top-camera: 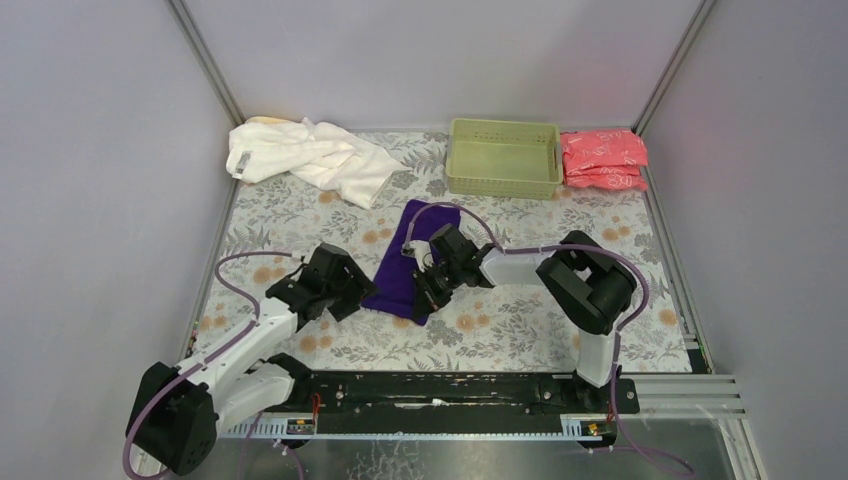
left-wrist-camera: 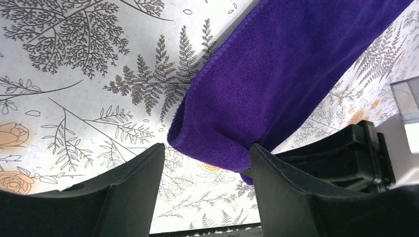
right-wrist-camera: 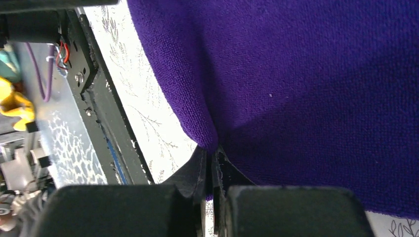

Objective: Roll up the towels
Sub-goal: Roll the towel at the center of the board.

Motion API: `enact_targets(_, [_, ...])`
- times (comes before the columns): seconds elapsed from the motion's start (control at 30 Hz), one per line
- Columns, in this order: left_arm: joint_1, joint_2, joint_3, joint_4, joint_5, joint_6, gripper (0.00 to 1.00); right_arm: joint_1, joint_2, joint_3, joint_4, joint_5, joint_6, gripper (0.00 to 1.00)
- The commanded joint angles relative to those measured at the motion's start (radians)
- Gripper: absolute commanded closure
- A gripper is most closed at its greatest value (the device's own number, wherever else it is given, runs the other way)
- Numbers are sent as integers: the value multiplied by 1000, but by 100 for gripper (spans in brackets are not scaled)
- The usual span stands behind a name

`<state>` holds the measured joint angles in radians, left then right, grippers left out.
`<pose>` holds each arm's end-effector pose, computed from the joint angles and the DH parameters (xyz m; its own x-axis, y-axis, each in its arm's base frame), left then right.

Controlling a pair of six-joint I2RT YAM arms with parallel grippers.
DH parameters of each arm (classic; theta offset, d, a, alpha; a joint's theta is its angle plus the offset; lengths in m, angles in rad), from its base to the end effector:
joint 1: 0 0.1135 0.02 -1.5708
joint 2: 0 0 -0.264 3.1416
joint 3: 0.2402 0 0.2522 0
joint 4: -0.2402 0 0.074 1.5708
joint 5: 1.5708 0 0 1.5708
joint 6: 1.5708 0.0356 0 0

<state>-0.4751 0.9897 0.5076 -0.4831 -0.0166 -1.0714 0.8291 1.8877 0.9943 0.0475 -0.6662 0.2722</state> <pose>0.1624 -0.0829 0.1836 -0.7443 -0.6042 -0.2846 -0.4268 0.7580 -0.4932 0.2338 0.2878 0.1347 -0.7173 -0.4700 -0.5143 -0.6890 0.3689 0.6238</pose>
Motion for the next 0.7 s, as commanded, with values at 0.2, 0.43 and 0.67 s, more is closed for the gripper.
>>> enact_targets(0.2, [6, 3, 0, -18, -35, -40, 35, -41, 42, -17, 75, -140, 107, 97])
enact_targets(0.43, [6, 126, 34, 72, -53, -17, 42, -41, 29, -17, 51, -109, 78, 95])
enact_targets(0.67, [3, 215, 33, 150, -41, -22, 62, -36, -3, -33, 71, -78, 59, 88])
